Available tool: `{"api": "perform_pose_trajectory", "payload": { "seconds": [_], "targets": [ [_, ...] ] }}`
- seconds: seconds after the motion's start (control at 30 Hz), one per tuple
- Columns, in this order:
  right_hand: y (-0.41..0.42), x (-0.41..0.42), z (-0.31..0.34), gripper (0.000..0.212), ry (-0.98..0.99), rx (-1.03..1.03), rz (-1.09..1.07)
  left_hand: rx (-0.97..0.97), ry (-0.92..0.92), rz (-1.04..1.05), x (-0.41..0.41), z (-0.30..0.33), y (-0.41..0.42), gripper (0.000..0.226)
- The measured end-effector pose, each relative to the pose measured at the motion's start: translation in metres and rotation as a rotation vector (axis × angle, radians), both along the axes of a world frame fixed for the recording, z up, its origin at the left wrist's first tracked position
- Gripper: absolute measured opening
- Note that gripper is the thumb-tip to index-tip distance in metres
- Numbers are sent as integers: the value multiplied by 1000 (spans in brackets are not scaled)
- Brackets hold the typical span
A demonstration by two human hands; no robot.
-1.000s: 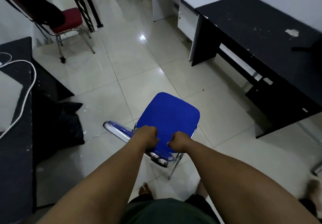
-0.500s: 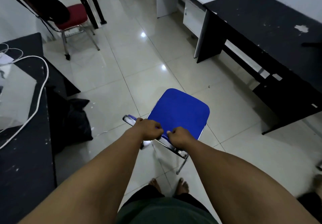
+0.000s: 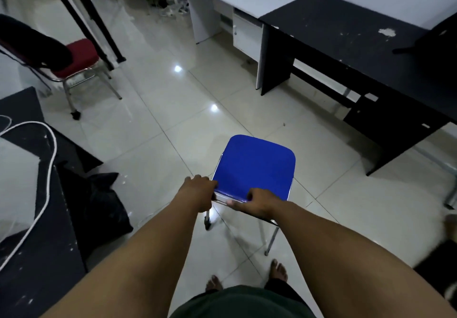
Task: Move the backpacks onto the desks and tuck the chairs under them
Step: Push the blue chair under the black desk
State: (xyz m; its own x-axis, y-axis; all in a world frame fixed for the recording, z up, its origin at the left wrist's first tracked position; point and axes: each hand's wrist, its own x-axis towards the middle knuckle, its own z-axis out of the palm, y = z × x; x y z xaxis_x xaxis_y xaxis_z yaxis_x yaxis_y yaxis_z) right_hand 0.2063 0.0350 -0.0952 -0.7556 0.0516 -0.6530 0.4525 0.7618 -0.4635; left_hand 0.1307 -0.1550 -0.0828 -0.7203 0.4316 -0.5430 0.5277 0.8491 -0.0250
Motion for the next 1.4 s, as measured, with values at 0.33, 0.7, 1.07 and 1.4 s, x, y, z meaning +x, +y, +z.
{"api": "perform_pose_trajectory", "payload": {
  "seconds": [0.33,0.7,1.07,1.4],
  "targets": [
    [-27,15,3,21,209,468,213,116,18,-188,-15,-14,-4,55],
    [-27,25,-10,12,356,524,164,138,83,-207,-16,-17,-4,53],
    [-2,3,-19,15,373,483,183,216,52,-191,-32,-19,11,52],
    [35,-31,-21,19,388,467,174,222,80,-147,-59,-19,46,49]
  ]
}}
